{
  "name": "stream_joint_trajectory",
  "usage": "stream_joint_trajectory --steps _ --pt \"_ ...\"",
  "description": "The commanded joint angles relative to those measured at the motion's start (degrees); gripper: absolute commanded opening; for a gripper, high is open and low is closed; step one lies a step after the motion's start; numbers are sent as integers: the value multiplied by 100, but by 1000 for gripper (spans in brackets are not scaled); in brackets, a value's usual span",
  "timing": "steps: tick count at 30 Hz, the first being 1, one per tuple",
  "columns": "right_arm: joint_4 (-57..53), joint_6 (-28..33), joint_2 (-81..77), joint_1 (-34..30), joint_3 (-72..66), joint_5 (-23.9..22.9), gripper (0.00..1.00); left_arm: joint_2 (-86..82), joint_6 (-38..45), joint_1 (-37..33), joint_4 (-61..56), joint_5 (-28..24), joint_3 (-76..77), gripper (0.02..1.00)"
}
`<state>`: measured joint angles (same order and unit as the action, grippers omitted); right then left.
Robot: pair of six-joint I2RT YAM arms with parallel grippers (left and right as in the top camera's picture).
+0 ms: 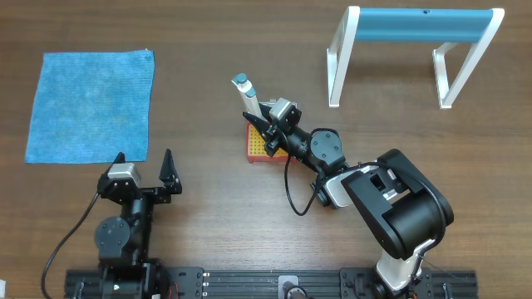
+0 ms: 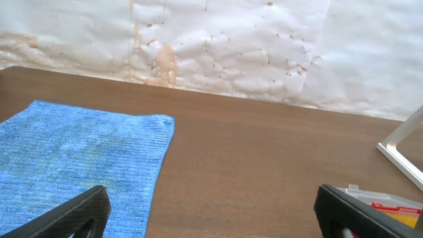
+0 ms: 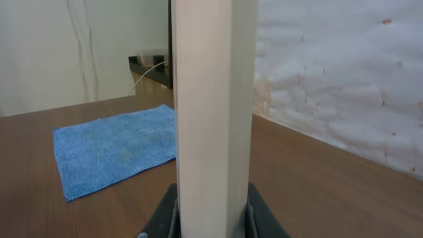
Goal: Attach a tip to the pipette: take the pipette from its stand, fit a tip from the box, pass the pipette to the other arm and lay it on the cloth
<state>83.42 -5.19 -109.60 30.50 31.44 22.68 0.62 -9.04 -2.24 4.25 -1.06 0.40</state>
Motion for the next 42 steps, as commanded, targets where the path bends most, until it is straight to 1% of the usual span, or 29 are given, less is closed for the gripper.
stream_joint_trajectory --steps 1,17,42 --pt "39 101 105 46 96 57 80 -42 50 2 35 42 -9 996" --pt "44 101 103 46 267 57 80 -42 50 2 37 44 -9 998" --pt "42 98 20 46 133 142 80 -42 50 2 37 44 -9 998"
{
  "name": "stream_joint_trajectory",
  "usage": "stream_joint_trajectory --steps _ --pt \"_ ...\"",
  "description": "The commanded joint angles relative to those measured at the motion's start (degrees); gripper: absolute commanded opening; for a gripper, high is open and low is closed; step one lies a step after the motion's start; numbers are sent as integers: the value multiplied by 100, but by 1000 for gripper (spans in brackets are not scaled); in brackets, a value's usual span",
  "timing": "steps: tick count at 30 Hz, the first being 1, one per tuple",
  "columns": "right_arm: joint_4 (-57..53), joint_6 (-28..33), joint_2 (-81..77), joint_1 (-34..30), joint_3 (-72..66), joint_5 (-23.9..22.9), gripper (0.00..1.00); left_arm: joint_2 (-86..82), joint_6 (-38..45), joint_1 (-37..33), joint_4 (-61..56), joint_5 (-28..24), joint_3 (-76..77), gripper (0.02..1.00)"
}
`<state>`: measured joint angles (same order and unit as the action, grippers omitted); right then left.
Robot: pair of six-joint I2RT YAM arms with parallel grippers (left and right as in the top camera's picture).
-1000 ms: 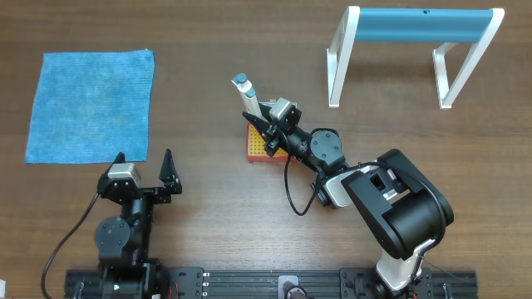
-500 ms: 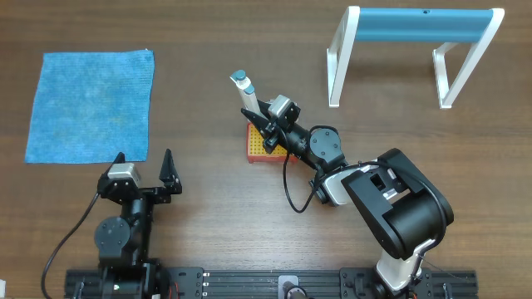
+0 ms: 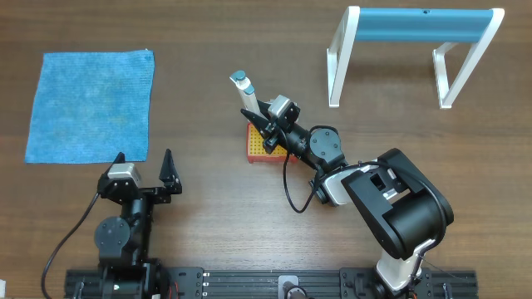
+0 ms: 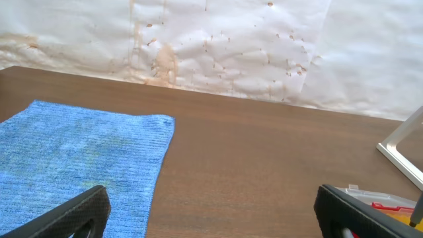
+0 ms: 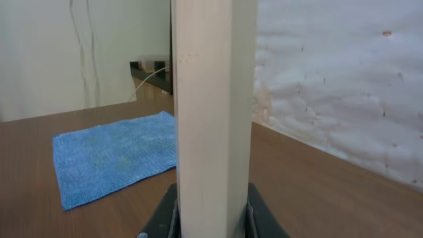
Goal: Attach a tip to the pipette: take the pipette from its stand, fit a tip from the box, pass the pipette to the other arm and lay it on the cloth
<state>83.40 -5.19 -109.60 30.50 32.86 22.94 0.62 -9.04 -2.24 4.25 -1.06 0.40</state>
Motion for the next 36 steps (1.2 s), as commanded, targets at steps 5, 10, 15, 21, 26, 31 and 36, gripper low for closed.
stream_joint_trajectory --steps 5,10,15,21,26,31,36 --pt "33 98 20 44 -42 116 80 -42 50 2 35 44 -9 996" --pt "-26 101 17 44 -42 114 80 -42 50 2 37 44 -9 998" --pt "-92 101 -20 42 -42 114 80 -42 50 2 35 44 -9 996" --pt "-39 103 -57 39 -39 109 80 -42 50 2 35 44 -9 996" --pt "-85 103 -66 39 -42 111 80 -42 52 2 37 44 -9 998" --pt "-234 103 -68 15 -39 111 82 -42 50 2 37 44 -9 998" --pt "-295 103 -98 -9 -39 111 80 -42 52 2 37 44 -9 996"
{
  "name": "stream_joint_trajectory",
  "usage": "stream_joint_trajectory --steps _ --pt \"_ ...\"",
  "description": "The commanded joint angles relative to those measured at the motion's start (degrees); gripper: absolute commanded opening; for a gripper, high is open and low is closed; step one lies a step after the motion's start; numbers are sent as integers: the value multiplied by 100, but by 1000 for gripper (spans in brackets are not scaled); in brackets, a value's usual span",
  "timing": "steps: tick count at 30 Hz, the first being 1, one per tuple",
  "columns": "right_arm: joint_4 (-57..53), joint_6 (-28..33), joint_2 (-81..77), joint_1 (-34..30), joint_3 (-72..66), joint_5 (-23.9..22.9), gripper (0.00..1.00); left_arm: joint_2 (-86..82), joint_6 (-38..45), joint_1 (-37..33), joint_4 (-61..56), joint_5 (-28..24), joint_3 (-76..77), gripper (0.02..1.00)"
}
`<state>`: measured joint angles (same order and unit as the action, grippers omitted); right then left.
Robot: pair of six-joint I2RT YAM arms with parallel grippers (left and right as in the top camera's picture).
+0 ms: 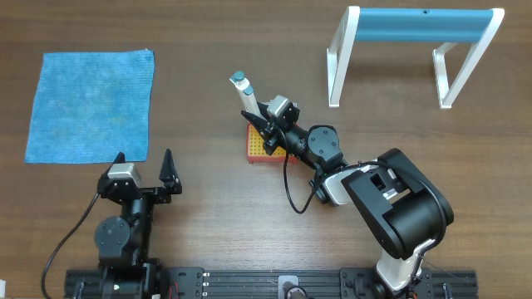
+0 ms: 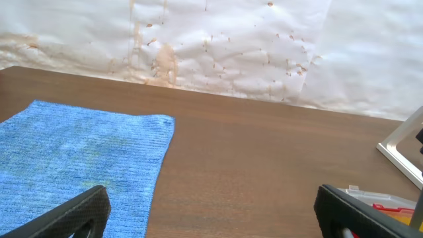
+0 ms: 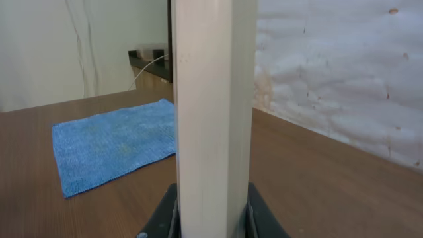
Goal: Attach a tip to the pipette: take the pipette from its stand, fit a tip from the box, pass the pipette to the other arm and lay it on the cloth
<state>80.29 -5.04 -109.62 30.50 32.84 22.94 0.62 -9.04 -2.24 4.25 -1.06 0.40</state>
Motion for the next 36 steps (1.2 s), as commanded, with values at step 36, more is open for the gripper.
stream_joint_trajectory --steps 36 --pt "358 87 101 -9 -7 111 80 -42 50 2 37 44 -9 998"
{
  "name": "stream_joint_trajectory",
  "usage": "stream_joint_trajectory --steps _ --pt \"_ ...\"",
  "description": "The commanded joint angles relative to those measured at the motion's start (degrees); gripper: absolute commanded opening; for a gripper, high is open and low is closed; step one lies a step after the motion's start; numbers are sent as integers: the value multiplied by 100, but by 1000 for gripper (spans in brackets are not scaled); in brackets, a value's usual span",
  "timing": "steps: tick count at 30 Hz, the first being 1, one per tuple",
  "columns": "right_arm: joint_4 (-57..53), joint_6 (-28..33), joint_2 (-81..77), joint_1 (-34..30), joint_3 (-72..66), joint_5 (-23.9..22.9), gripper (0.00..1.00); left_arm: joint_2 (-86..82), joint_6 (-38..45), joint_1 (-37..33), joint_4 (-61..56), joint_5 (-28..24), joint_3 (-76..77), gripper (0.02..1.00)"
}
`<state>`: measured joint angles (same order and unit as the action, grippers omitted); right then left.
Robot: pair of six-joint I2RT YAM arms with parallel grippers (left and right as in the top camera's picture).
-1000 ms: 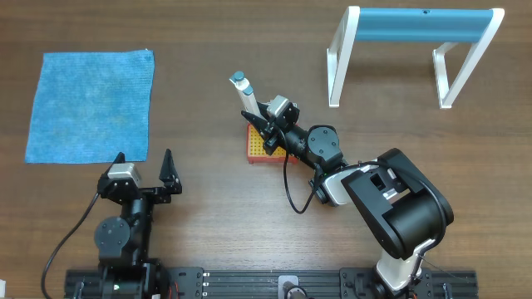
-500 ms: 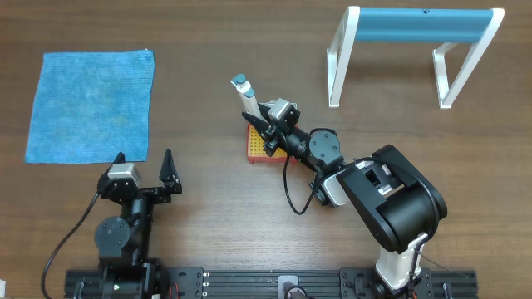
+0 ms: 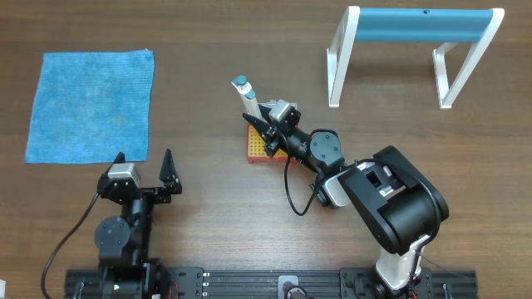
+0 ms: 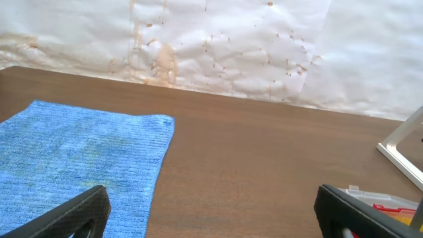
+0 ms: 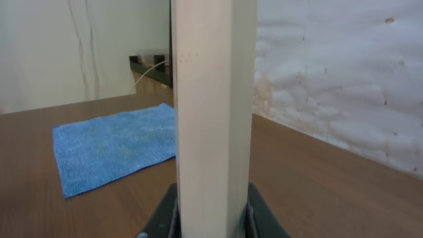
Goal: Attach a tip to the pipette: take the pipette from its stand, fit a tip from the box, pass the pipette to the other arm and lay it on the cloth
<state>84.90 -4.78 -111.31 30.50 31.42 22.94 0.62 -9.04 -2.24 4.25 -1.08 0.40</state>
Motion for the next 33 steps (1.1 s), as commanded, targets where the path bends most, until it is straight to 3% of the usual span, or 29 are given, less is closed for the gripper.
stream_joint_trajectory --steps 1,15,17,24,33 --pt "-105 61 350 -9 190 114 80 -42 50 2 37 46 -9 996" --pt "-343 57 1576 -107 446 118 80 -42 50 2 37 44 -9 998" --pt "-979 59 2013 -107 494 146 80 -42 52 2 35 46 -9 996" --pt "-5090 59 3985 -107 1220 632 80 -42 50 2 35 46 -9 998" --pt "-5480 59 4605 -107 1259 627 80 -42 50 2 37 44 -9 998"
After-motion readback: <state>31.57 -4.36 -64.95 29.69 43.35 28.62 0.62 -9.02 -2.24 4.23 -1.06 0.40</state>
